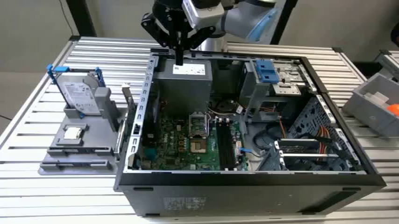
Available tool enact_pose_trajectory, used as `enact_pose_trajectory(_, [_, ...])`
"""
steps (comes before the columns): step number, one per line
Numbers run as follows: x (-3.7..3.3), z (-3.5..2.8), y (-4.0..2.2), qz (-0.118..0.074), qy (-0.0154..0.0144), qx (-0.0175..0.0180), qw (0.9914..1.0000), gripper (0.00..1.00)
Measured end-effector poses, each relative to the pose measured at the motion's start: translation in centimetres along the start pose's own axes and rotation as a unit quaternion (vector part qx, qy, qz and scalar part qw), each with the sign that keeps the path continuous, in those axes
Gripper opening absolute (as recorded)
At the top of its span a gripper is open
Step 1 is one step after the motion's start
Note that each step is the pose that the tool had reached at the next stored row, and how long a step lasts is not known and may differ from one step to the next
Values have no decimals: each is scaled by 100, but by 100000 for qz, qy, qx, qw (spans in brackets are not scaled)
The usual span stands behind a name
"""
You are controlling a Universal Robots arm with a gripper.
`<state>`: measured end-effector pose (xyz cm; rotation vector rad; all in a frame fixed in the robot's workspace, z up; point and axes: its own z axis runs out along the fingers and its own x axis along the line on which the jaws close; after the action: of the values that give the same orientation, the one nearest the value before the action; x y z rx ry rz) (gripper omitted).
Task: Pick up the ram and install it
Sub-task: 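Reach for the ram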
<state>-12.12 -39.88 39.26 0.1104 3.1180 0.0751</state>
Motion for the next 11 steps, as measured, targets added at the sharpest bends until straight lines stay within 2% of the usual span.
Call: enact_pose_trajectory(11, [0,0,0,-2,3,6,100000,0])
